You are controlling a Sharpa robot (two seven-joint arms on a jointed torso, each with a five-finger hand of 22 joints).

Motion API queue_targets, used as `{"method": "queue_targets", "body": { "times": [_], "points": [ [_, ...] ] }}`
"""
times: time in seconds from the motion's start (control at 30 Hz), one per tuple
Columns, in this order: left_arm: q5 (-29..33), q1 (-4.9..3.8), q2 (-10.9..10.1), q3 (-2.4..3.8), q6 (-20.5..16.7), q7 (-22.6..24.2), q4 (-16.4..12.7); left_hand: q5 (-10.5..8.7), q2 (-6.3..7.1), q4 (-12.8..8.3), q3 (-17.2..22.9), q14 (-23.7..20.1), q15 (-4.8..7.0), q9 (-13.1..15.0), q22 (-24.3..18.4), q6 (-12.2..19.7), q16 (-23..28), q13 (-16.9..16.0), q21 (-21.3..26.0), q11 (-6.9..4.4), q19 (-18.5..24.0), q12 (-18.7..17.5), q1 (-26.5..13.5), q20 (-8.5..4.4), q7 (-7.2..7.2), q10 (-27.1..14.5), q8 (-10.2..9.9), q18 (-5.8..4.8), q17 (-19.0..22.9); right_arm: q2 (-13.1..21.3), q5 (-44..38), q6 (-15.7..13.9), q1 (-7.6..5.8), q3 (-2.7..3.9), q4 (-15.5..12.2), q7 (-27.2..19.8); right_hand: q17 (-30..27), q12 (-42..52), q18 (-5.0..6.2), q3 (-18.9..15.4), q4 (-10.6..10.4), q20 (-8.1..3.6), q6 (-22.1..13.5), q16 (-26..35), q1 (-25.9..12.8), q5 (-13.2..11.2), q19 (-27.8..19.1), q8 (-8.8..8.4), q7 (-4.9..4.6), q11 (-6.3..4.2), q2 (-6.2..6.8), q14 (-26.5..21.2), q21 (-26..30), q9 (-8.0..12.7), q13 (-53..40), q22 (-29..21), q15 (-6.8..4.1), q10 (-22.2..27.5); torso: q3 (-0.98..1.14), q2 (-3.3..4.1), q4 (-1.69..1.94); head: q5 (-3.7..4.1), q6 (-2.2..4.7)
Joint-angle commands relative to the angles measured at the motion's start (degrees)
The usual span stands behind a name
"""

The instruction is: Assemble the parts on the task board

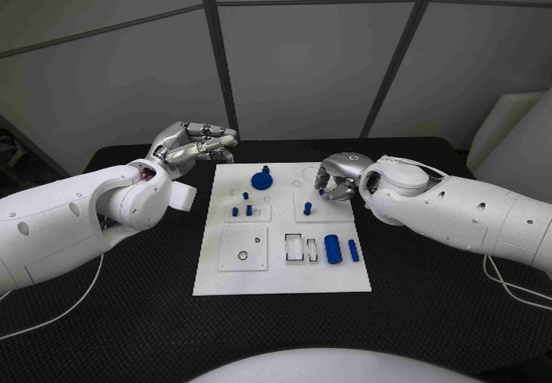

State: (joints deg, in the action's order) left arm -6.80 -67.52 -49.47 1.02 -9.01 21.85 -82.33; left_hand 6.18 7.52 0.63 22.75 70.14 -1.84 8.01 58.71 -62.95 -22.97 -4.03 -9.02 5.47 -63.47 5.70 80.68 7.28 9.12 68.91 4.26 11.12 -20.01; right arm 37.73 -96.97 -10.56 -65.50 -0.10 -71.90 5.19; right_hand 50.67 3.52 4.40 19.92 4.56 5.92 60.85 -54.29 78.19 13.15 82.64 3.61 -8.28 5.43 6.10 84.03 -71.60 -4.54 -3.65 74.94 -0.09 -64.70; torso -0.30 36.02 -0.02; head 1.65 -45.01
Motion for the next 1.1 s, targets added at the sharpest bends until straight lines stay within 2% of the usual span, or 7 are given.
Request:
{"method": "queue_targets", "body": {
  "times": [0.03, 0.27, 0.37, 0.43, 0.53, 0.7, 1.1],
  "points": [
    [0.7, -0.07, 0.0, 0.07, 0.6, 0.7, -0.1, -0.22, -0.22, 0.0, -0.3, 0.4, 0.10, 0.0, 0.0, 0.4, 0.2, 0.1, 0.3, 0.22, -0.4, -0.3, -0.3, 0.18, 0.00, -0.2, -0.3, -0.84, 0.1, -0.3, -0.5, 0.1, -0.05, 0.02, 0.3, -0.8, 0.4, 0.0, -0.50, 0.5, -0.1, -0.01, 0.0, -0.7, 0.5, 0.4, 0.4, 0.10, -0.45, 0.03, -0.18, 1.4, -0.5, 0.0, 0.0, 2.1, 0.43, -0.2, -0.02, 0.02, 0.01, -0.06, -0.12],
    [0.7, -0.07, 0.0, 0.07, 1.1, 0.3, 0.0, -0.22, -0.23, 0.0, -0.4, 0.4, 0.06, 0.0, -0.2, 0.5, 0.3, 0.1, 0.4, 0.26, -0.4, -0.4, -0.4, 0.21, 0.04, -0.3, -0.3, -0.85, 0.1, -0.9, -0.5, 0.7, 0.02, 0.03, 1.0, -0.9, 1.5, 0.0, -0.70, 1.4, -0.2, 0.07, 0.2, -2.3, 0.5, 1.0, 0.7, 0.16, -0.39, -0.04, -0.57, 1.3, -1.7, 0.0, 0.0, 3.1, 0.40, -0.4, -0.04, 0.00, 0.00, -0.27, -0.42],
    [1.1, -0.07, 0.1, 0.07, 1.3, 0.2, 0.0, -0.23, -0.32, 0.1, -0.4, 0.5, 0.00, 0.0, -0.3, 0.5, 0.5, 0.1, 0.6, 0.30, -0.5, -0.4, -0.5, 0.25, 0.09, -0.3, -0.3, -0.86, 0.1, -1.1, -0.5, 2.3, 0.18, 0.03, 1.1, -0.4, 2.3, 0.3, -0.90, 2.6, -0.1, -0.02, 1.4, -3.5, 0.7, 4.9, 1.1, 0.57, -0.09, -0.27, -1.12, 1.3, -3.0, -0.3, -0.2, 4.1, 0.10, -1.7, -0.05, -0.06, 0.04, -0.28, -0.43],
    [1.4, -0.07, 0.1, 0.07, 1.5, 0.1, 0.0, -0.23, -0.36, 0.1, -0.5, 0.5, 0.00, 0.0, -0.3, 0.5, 0.6, 0.1, 0.6, 0.31, -0.5, -0.4, -0.5, 0.26, 0.10, -0.3, -0.3, -0.86, 0.1, -1.2, -0.8, 3.1, 0.28, 0.03, 1.2, -0.2, 3.2, 0.3, -1.13, 3.0, -0.1, -0.12, 2.0, -4.5, 0.7, 5.6, 1.5, 0.70, 0.06, -0.52, -1.25, 1.4, -4.2, -0.5, -0.2, 4.9, 0.02, -2.3, -0.04, -0.08, 0.04, -0.42, -0.45],
    [1.6, -0.07, 0.1, 0.07, 1.7, 0.0, 0.1, -0.23, -0.38, 0.1, -0.4, 0.6, 0.00, 0.0, -0.4, 0.5, 0.6, 0.1, 0.6, 0.31, -0.5, -0.4, -0.5, 0.26, 0.10, -0.3, -0.3, -0.86, 0.1, -1.2, -1.1, 3.8, 0.37, 0.03, 1.3, 0.2, 3.1, 0.4, -1.36, 3.4, 0.0, -0.23, 2.5, -4.8, 0.6, 5.8, 1.9, 0.79, 0.25, -0.75, -1.35, 1.3, -5.3, -0.7, -0.3, 5.8, -0.16, -3.1, -0.02, -0.08, -0.03, -0.52, -0.45],
    [2.2, -0.07, 0.1, 0.07, 1.8, -0.2, 0.1, -2.63, -0.47, -0.2, -0.9, 1.0, -0.02, 0.1, -1.1, 0.7, 1.3, 0.1, 1.2, 0.33, -1.0, -0.4, -0.4, 0.33, 0.11, -0.4, -0.3, -0.82, 0.1, -1.2, -1.7, 4.8, 0.43, 0.04, 1.5, 0.8, 2.7, 0.3, -1.39, 3.4, 0.0, -0.27, 2.6, -4.5, 0.5, 5.8, 1.9, 0.79, 0.28, -0.81, -1.31, 1.2, -5.5, -0.7, -0.3, 5.9, -0.18, -3.2, -0.04, -0.06, 0.00, -0.60, -0.55],
    [3.0, -0.07, -0.1, 0.07, 2.2, -0.6, 0.1, -2.93, -0.47, -0.4, -1.0, 1.1, -0.03, 0.1, -1.3, 0.8, 1.6, 0.1, 1.3, 0.35, -1.1, -0.4, -0.3, 0.33, 0.13, -0.4, -0.3, -0.82, 0.1, -1.1, -4.2, 3.8, 0.45, 0.04, 1.7, 2.7, 2.9, 0.2, -1.54, 4.5, 0.5, -0.42, 3.0, -5.2, 1.0, 6.1, 2.1, 0.67, 0.43, -0.96, -1.78, 1.1, -6.3, -0.9, -0.2, 6.6, -0.33, -3.5, -0.04, -0.03, -0.09, -0.62, -0.86]
  ]
}}
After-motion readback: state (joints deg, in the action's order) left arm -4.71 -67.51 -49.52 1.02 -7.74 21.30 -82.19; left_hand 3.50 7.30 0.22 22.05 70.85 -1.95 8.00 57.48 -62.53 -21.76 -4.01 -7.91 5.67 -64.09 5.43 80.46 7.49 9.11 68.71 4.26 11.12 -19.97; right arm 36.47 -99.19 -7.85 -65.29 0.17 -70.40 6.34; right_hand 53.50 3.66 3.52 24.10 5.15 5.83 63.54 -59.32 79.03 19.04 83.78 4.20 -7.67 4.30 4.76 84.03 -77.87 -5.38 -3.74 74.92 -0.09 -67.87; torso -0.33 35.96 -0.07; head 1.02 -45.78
